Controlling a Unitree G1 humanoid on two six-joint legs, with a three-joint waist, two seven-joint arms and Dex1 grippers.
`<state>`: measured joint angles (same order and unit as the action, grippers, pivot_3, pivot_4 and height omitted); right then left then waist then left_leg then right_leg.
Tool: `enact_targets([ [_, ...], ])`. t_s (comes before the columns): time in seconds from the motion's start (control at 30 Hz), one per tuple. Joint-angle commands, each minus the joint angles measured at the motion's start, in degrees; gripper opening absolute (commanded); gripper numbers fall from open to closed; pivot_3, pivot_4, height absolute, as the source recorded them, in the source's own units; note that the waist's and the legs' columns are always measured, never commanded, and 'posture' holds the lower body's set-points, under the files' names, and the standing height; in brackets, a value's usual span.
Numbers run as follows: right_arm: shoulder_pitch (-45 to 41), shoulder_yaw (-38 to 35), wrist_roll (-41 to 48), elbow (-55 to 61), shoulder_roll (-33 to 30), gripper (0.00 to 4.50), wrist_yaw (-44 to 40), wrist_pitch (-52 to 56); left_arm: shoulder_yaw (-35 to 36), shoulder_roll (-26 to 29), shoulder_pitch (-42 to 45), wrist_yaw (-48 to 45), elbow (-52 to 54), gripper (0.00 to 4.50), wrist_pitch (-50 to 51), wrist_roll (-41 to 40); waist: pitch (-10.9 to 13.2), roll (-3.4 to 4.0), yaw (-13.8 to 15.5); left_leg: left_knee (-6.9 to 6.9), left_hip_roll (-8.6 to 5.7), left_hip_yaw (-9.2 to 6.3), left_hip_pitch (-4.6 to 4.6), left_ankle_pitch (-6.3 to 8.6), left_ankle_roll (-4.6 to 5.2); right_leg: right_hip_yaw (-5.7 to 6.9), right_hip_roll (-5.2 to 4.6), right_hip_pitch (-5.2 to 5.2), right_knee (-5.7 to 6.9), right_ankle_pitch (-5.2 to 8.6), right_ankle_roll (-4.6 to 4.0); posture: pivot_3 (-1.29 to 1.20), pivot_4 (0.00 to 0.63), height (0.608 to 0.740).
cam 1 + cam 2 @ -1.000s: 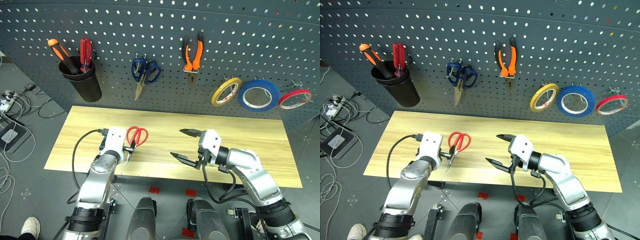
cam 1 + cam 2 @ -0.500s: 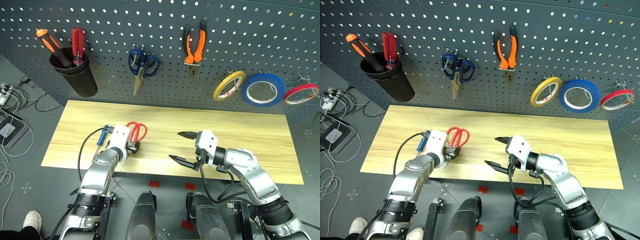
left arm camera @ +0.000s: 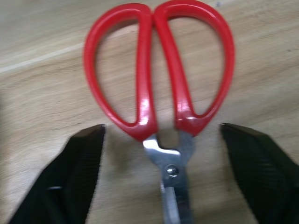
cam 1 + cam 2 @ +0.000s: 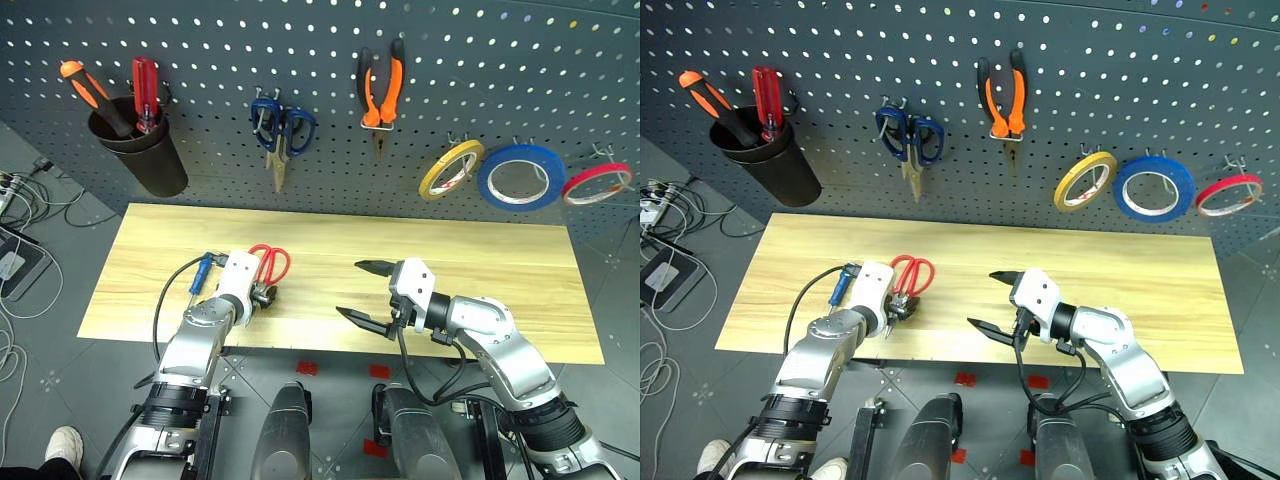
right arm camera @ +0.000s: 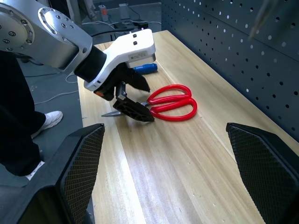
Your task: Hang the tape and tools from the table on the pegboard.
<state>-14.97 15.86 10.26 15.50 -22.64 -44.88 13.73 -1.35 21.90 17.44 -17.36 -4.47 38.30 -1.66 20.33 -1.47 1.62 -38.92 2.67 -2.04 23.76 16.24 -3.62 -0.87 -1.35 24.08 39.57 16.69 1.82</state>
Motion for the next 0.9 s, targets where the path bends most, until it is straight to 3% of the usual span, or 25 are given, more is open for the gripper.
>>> enact_targets([
  [0.03,-0.2,0.2,0.3,2.4,0.4,4.5,0.1,-0.6,-0.5,0.8,-0.9,-0.4,0.0,2.68,1.9,0.8,0.0,0.0,-0.1,0.0,0.0,-0.01,0.0,0.0,0.0,0.0,0.0,0.0,0.0,0.0,0.0,0.09,0.381,0.74],
  [0.2,-0.9,0.0,0.0,1.4,0.7,4.5,0.2,-1.2,-0.3,0.7,-0.6,-0.1,0.9,1.16,3.1,0.7,0.0,0.0,-0.2,0.02,0.0,-0.13,0.0,0.0,-0.01,0.01,0.0,0.0,-0.01,0.0,0.0,0.1,0.362,0.74],
  [0.57,-1.9,-0.1,-0.3,-0.1,1.2,4.5,0.3,-2.6,0.1,0.8,-0.2,0.6,1.8,1.16,2.5,0.8,0.0,0.0,-0.2,0.02,0.0,-0.18,0.03,-0.13,-0.24,0.03,-0.01,0.0,-0.05,0.0,0.0,0.11,0.33,0.74],
  [0.9,-1.3,-5.1,5.1,1.0,1.7,4.5,-0.1,-2.1,-1.6,3.2,-6.9,4.9,13.7,1.16,-15.7,7.5,-0.4,-0.15,-0.1,0.07,-0.01,-0.2,0.13,-0.23,-0.42,0.09,-0.14,0.03,-0.16,0.0,0.0,0.14,0.268,0.74],
])
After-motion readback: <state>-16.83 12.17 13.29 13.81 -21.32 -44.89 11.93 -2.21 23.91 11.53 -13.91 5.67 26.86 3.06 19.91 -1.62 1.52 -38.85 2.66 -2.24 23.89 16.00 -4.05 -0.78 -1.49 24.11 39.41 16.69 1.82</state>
